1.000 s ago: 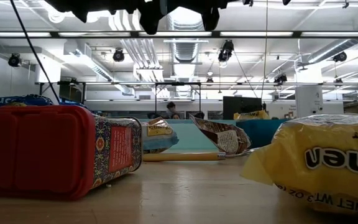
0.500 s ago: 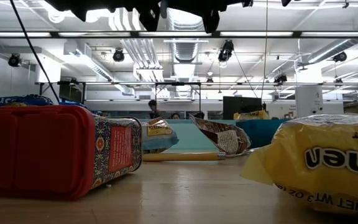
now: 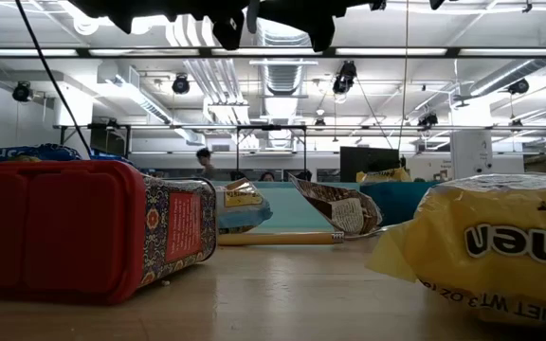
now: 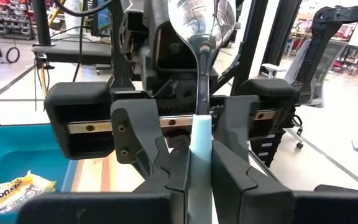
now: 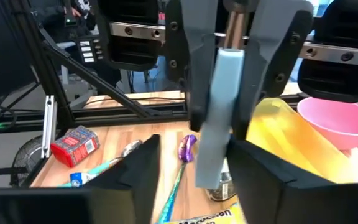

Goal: Pick & Place Food Item
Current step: Put the light blue spoon into the yellow bin

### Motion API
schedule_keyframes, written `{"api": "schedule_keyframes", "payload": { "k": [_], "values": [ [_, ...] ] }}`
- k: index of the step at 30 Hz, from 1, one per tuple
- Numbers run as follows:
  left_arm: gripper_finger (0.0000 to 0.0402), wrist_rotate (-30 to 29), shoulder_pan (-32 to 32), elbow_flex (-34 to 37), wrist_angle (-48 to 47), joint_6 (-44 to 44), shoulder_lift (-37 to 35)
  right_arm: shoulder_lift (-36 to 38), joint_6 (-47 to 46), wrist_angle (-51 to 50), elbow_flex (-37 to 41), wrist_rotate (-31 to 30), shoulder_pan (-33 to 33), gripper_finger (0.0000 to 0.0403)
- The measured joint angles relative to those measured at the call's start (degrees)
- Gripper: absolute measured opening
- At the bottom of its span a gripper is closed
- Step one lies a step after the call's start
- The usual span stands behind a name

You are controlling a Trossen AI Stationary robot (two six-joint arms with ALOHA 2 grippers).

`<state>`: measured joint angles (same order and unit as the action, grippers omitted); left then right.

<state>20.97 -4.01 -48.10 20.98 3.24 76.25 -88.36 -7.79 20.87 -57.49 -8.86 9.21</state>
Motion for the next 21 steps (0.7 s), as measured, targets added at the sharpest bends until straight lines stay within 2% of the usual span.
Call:
{"api": "schedule_keyframes", "payload": {
  "k": [4,10,12,17,21],
  "values": [
    [0.0038,-0.3,0.0,0.1,-1.4,0.0,-0.1,0.0,-1.3,-1.8,0.0,-0.5,0.0,0.0224],
    [0.0038,-5.1,-0.1,0.1,-5.2,-0.5,-2.1,0.0,-8.4,-11.5,0.0,-10.7,0.0,0.0243],
    [0.0038,-7.2,-0.1,0.1,-7.7,-0.9,-3.1,0.0,-11.6,-16.3,0.0,-12.0,0.0,0.0243],
    [0.0038,-16.4,-0.2,-0.1,-15.2,-0.7,-6.5,0.0,-18.6,-25.1,0.0,-12.1,0.1,0.0244],
    [0.0038,-24.6,-0.3,-1.7,-27.5,0.2,-9.1,0.0,-20.8,-28.9,0.0,-12.0,0.9,0.0244]
  ]
}}
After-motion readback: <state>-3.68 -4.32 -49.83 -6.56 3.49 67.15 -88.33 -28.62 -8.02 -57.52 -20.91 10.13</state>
